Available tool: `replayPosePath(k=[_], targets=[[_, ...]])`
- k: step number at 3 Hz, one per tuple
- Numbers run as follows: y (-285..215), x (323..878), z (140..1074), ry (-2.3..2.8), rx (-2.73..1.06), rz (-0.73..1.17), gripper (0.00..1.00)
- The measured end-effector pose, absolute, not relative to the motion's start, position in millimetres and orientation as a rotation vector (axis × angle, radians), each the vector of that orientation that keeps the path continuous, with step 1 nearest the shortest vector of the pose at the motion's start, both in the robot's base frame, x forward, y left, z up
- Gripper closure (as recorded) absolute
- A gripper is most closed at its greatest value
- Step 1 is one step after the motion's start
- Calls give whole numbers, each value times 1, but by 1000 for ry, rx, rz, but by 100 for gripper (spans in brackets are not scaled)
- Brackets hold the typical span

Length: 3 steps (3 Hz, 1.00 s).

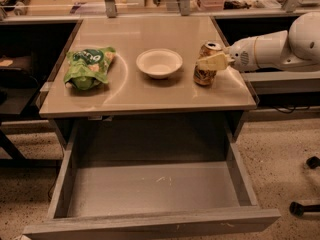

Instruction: Pick orange can from top drawer and place on counter

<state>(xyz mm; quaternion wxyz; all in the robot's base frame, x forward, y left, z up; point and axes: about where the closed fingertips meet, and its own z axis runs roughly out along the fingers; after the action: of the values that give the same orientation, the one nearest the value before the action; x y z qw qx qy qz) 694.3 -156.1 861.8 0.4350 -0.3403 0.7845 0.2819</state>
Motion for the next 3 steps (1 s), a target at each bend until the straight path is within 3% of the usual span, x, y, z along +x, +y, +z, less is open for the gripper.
replayPosePath(k=[1, 2, 3], targets=[[-157, 695, 865, 1953, -842, 701, 100], [-157, 695, 865, 1953, -842, 701, 82], [-157, 695, 865, 1953, -842, 701, 58]])
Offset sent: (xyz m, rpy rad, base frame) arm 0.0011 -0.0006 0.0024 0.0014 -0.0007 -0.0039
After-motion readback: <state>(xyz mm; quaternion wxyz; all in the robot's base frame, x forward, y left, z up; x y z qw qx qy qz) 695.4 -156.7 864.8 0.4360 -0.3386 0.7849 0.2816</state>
